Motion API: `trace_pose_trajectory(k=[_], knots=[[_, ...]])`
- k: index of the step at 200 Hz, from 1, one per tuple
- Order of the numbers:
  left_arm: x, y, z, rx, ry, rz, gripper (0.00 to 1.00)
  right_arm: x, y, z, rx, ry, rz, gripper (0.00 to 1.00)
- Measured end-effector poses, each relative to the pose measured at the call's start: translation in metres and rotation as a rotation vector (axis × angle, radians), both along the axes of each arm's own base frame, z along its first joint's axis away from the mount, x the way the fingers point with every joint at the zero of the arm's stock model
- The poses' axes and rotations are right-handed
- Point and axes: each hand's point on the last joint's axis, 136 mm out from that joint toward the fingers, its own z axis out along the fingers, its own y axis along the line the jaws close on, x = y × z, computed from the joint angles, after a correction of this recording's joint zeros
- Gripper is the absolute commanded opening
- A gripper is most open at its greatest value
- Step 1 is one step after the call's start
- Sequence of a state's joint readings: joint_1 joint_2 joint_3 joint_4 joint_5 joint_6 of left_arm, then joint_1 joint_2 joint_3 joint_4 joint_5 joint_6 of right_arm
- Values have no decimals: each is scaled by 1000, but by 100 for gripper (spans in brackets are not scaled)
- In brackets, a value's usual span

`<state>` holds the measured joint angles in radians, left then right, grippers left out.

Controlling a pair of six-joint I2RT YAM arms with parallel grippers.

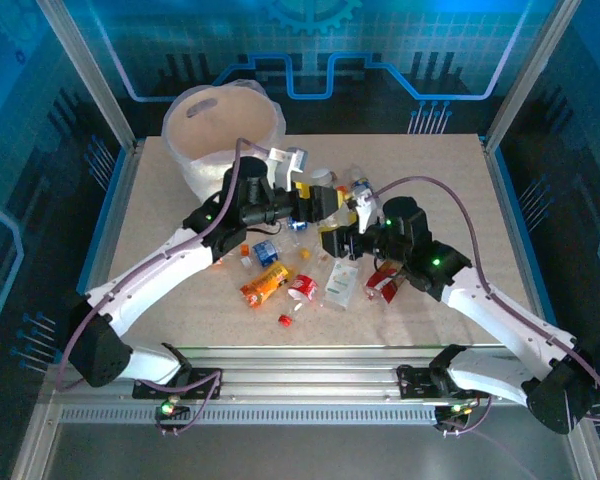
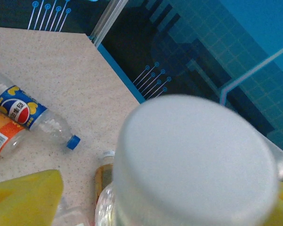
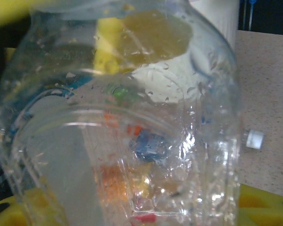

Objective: Put the plastic bottles in the bin

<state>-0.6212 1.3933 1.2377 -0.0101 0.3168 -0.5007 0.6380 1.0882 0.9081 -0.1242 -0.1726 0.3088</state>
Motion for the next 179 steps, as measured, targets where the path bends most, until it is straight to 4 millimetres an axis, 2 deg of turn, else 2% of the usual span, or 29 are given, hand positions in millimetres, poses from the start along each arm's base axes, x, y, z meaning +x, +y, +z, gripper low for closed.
trace_pose_trajectory(k=[33, 51, 59, 67, 74, 81, 84, 124, 156, 179], knots=[[1, -3, 9, -33, -17, -4, 47, -2, 6, 4, 2, -11, 21, 36], [2, -3, 10, -25, -42, -1, 33, -1, 6, 5, 3, -8, 16, 41], [2, -2, 10, -21, -51, -1, 28, -1, 6, 4, 2, -4, 13, 48], [2, -3, 10, -15, -61, -3, 25, 0, 6, 3, 1, -3, 12, 59], [3, -2, 10, -14, -61, -1, 22, 0, 6, 3, -1, -2, 11, 75], [3, -2, 9, -14, -60, 1, 21, 0, 6, 3, -2, -2, 10, 96], [3, -2, 9, -17, -57, 5, 21, 0, 6, 2, -4, -4, 10, 100], [6, 0, 12, -29, -58, 28, 22, 2, 6, 9, -6, -22, 5, 100], [12, 11, 15, 10, -95, 89, 22, 1, 0, 9, -24, -18, -18, 100], [19, 23, 29, 57, -152, 148, 22, -4, -9, 16, -26, -31, -41, 100]])
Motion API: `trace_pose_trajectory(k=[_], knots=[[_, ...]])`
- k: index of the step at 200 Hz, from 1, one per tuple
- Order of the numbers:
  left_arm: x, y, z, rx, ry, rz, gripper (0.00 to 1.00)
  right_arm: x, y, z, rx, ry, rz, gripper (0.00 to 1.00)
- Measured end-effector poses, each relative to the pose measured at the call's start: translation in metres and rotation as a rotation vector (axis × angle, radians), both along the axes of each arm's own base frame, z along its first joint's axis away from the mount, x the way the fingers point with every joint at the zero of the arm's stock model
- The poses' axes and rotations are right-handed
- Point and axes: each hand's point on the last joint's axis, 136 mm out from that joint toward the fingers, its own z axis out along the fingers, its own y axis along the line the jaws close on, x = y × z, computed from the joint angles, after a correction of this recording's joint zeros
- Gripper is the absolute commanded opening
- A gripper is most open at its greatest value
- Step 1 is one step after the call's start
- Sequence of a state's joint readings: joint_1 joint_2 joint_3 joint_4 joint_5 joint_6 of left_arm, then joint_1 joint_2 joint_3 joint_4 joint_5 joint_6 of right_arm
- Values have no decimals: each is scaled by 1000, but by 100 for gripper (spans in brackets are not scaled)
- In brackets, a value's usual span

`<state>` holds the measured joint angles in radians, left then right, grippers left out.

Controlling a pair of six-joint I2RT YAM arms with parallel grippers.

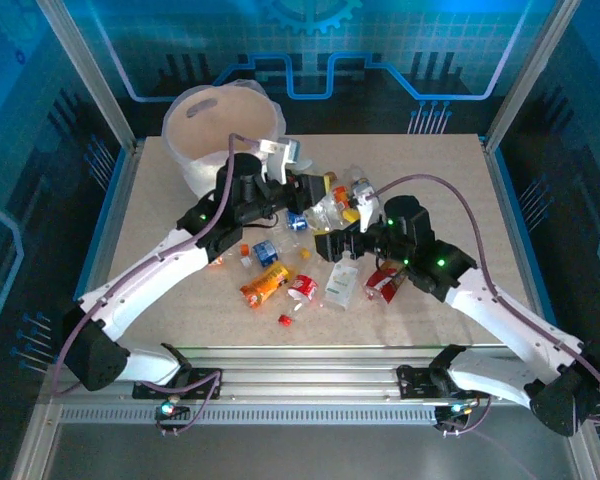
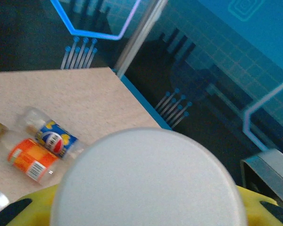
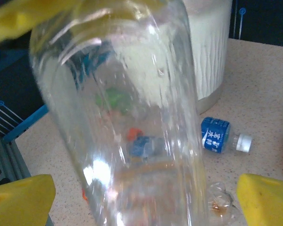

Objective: Put the plastic bottles in the bin

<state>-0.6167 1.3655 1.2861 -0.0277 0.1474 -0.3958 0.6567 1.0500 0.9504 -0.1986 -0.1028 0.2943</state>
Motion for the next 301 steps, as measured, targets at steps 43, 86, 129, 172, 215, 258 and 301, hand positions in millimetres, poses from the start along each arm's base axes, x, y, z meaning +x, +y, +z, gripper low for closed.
trace_pose_trajectory(k=[43, 86, 129, 172, 215, 258, 301], knots=[[27, 42, 63, 31, -171, 151, 21, -10, -25, 25, 24, -61, -84, 100], [54, 106, 133, 28, -330, 345, 21, -6, -46, 19, 2, -46, -198, 100], [82, 148, 150, 116, -395, 509, 22, 9, -70, -17, -104, 68, -378, 100], [119, 178, 118, 264, -366, 627, 21, 25, -116, -58, -207, 235, -645, 100], [160, 216, 87, 343, -298, 711, 21, 29, -164, -87, -186, 406, -845, 100], [196, 233, 45, 404, -224, 728, 20, 16, -174, -113, -160, 515, -887, 100], [222, 236, -6, 452, -131, 707, 23, -2, -175, -133, -141, 580, -893, 100]])
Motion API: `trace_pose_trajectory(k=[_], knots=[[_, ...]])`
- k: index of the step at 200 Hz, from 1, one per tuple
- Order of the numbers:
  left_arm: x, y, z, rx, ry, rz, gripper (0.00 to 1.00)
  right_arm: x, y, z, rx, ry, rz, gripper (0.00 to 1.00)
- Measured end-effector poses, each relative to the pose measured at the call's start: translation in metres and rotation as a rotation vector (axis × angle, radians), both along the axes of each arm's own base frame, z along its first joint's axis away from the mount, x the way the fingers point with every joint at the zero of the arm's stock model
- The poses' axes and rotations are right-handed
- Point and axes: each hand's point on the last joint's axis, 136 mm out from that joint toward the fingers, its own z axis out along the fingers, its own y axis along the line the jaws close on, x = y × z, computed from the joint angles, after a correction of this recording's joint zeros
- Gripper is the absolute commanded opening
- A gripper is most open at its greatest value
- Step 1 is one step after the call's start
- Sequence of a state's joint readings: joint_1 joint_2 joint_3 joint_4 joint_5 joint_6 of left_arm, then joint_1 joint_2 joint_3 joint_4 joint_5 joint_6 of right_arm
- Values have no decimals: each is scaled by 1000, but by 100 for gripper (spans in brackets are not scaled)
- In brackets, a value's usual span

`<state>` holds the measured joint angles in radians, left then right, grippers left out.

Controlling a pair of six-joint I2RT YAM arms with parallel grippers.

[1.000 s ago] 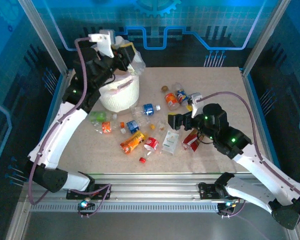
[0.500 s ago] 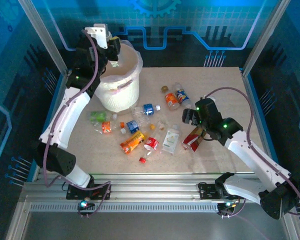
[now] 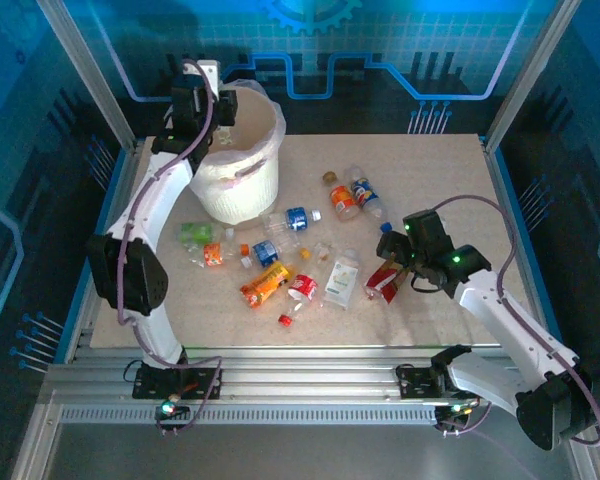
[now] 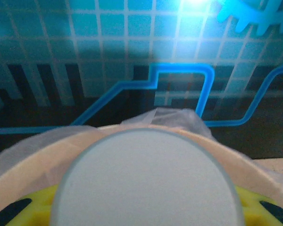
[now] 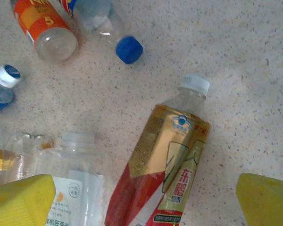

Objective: Put the plastic bottles in the bin

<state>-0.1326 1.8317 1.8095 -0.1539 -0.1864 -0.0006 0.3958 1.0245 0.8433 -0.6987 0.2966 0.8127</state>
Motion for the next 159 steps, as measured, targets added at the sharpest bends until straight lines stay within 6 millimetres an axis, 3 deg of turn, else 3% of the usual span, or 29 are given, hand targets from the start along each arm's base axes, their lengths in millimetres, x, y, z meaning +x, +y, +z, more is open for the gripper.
trace_pose_trajectory(k=[70, 159], knots=[[15, -3, -46, 4, 95, -2, 41, -9, 5, -27, 56, 77, -32, 100], [15, -5, -50, -29, 105, -5, 75, -20, 8, -63, 93, 197, -87, 100]])
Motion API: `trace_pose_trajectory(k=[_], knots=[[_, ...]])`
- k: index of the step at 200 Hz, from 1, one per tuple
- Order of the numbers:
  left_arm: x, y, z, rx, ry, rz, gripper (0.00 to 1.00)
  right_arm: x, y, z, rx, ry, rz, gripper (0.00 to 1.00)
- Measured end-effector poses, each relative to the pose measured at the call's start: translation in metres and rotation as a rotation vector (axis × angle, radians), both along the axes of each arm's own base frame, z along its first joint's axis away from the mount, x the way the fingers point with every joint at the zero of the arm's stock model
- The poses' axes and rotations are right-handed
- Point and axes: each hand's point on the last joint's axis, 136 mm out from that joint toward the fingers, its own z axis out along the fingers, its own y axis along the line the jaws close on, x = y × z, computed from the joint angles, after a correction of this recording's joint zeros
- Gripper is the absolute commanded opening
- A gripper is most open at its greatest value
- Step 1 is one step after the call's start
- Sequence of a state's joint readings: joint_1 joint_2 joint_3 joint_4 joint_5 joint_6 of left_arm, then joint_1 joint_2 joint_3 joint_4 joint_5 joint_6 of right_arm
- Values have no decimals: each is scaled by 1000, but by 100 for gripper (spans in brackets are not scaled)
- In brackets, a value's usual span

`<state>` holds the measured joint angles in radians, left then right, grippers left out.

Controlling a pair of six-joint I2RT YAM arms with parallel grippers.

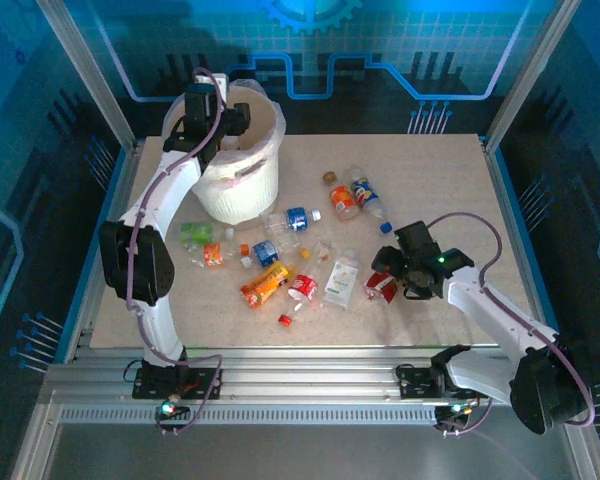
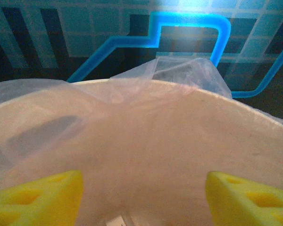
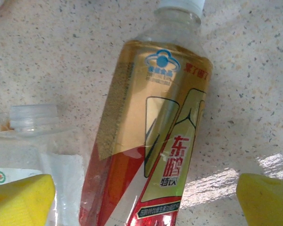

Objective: Put the plastic bottles in the bin

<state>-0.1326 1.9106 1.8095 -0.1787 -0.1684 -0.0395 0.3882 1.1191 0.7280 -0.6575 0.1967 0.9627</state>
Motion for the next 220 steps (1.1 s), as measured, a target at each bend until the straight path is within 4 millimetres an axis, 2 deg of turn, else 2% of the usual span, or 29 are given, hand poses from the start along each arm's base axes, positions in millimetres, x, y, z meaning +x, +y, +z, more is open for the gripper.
trace_pose_trajectory(k=[34, 59, 97, 130, 153, 172, 200, 220], knots=[[0, -1, 0, -17, 1, -1, 86, -5, 0, -10, 12, 24, -8, 100], [0, -2, 0, -21, 2, -4, 99, -6, 1, -14, 19, 31, -12, 100], [-10, -5, 7, -55, 2, -17, 99, -4, 3, -16, 29, 31, -14, 100], [-34, -7, 39, -124, -36, -32, 99, -3, 6, -22, 40, 47, -14, 100], [-61, -11, 67, -195, -79, -55, 99, -5, 7, -28, 39, 66, -13, 100], [-83, -16, 82, -261, -98, -84, 99, -4, 8, -31, 40, 76, -14, 100], [-106, -27, 92, -365, -92, -142, 99, -4, 9, -35, 45, 84, -14, 98], [-119, -40, 83, -431, -51, -183, 99, -6, 10, -39, 51, 91, -15, 96]])
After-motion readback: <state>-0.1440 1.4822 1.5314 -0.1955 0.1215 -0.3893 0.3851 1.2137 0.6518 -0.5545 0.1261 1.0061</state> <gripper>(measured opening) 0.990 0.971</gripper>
